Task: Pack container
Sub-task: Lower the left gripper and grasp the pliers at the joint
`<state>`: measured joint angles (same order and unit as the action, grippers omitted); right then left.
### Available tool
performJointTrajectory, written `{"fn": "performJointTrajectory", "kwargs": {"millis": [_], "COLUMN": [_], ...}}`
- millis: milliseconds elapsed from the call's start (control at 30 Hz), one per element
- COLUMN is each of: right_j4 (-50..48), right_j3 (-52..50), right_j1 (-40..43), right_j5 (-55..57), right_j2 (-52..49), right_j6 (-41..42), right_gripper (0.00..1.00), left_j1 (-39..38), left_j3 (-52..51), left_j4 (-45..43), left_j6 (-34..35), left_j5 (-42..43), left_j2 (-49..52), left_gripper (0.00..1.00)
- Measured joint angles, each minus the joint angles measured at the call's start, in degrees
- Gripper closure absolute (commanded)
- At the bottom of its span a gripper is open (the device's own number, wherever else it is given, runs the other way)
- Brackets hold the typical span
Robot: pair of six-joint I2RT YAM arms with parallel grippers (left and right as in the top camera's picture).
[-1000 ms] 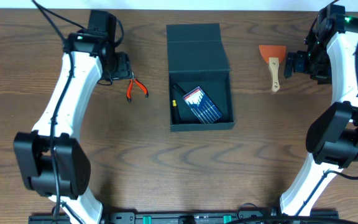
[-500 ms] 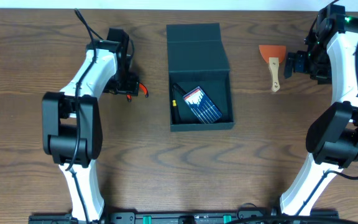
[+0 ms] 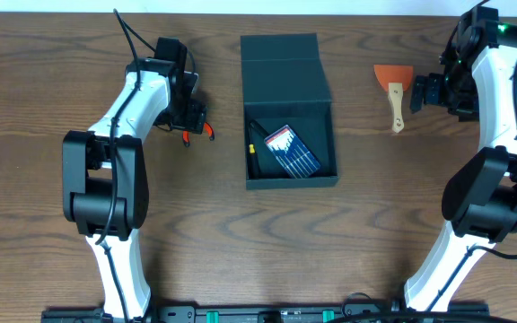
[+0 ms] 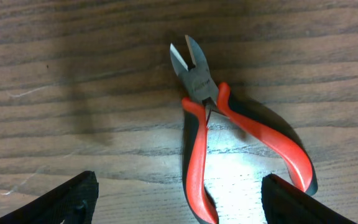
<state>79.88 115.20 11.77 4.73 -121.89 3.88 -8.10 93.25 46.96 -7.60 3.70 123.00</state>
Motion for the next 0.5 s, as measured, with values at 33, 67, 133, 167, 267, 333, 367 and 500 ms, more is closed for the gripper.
{"fn": "performJointTrajectory", "kwargs": {"millis": [33, 67, 133, 167, 267, 333, 367, 500], "right_j4": [0.00, 0.00, 0.00, 0.00, 0.00, 0.00, 0.00, 0.00], "right_j3": [0.00, 0.00, 0.00, 0.00, 0.00, 0.00, 0.00, 0.00], "right_j1": [0.00, 0.00, 0.00, 0.00, 0.00, 0.00, 0.00, 0.00], "right_j5": [0.00, 0.00, 0.00, 0.00, 0.00, 0.00, 0.00, 0.00], "right_j2": [0.00, 0.00, 0.00, 0.00, 0.00, 0.00, 0.00, 0.00], "right_j6": [0.00, -0.02, 0.00, 0.00, 0.00, 0.00, 0.00, 0.00], "right_gripper": [0.01, 0.01, 0.01, 0.01, 0.01, 0.01, 0.01, 0.01], "left_j1": [0.00, 0.00, 0.00, 0.00, 0.00, 0.00, 0.00, 0.00], "left_j3": [0.00, 0.00, -0.02, 0.00, 0.00, 0.00, -0.02, -0.02], "left_j4": [-0.20, -0.35, -0.55, -0.55, -0.55, -0.57, -0.61, -1.05], "left_j6": [-0.02, -0.02, -0.02, -0.02, 0.00, 0.02, 0.02, 0.04], "left_j5": [0.00, 0.02, 0.02, 0.02, 0.02, 0.02, 0.02, 0.02], "left_j2": [0.00, 0.00, 0.00, 0.00, 0.02, 0.02, 0.02, 0.02], "left_gripper": [0.18, 0.18, 0.18, 0.18, 0.18, 0.18, 0.18, 0.18]}}
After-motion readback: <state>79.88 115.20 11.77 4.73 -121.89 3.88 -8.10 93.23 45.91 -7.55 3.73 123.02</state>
